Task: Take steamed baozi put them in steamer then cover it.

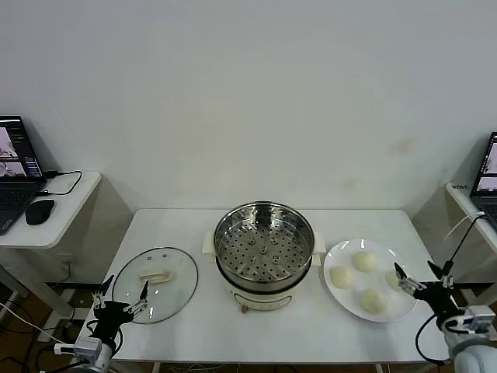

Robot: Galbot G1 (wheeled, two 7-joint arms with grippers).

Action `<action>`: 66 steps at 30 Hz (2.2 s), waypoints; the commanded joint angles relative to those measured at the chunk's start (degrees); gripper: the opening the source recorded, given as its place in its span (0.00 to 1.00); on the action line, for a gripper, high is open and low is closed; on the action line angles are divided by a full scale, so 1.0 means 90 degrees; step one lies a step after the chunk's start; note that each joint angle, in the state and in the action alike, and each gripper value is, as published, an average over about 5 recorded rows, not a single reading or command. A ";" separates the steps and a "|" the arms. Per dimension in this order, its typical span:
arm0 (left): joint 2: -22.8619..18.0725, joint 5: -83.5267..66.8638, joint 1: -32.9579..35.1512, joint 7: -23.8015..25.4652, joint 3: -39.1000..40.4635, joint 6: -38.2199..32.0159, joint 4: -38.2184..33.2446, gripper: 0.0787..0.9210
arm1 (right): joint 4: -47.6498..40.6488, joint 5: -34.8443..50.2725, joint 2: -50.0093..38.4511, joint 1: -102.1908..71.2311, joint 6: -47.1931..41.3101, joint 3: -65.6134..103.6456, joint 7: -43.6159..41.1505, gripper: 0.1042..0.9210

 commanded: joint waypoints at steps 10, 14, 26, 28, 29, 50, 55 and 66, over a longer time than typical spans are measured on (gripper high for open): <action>-0.0091 0.0249 0.0226 -0.0053 0.0041 -0.0022 -0.0238 0.88 | -0.1219 -0.3285 -0.3076 0.3034 -0.0282 -0.1636 -0.4283 0.88; -0.0162 0.0325 0.0252 -0.0068 0.0077 -0.0042 -0.0259 0.88 | -0.1713 -0.3647 -0.3486 0.4341 -0.0252 -0.2775 -0.5421 0.88; -0.0252 0.0510 0.0296 -0.0072 0.0074 -0.0165 -0.0339 0.88 | -0.3501 -0.4468 -0.3177 0.8268 0.0583 -0.7711 -0.6798 0.88; -0.0262 0.0526 0.0316 -0.0074 0.0068 -0.0168 -0.0340 0.88 | -0.3795 -0.4568 -0.2951 0.8509 0.0804 -0.8172 -0.6791 0.88; -0.0267 0.0535 0.0322 -0.0076 0.0065 -0.0171 -0.0336 0.88 | -0.3940 -0.4621 -0.2811 0.8564 0.0905 -0.8310 -0.6778 0.88; -0.0303 0.0741 0.0286 0.0000 0.0124 -0.0201 -0.0230 0.88 | -0.5735 -0.5397 -0.1082 0.7667 0.1796 -0.7359 -0.5964 0.88; -0.0303 0.0742 0.0273 -0.0008 0.0147 -0.0209 -0.0133 0.88 | -0.5861 -0.5445 -0.0966 0.7638 0.1780 -0.7318 -0.5925 0.88; -0.0257 0.0747 0.0343 -0.0045 0.0165 -0.0220 -0.0058 0.88 | -0.6049 -0.5620 -0.0811 0.7497 0.1820 -0.7157 -0.5858 0.88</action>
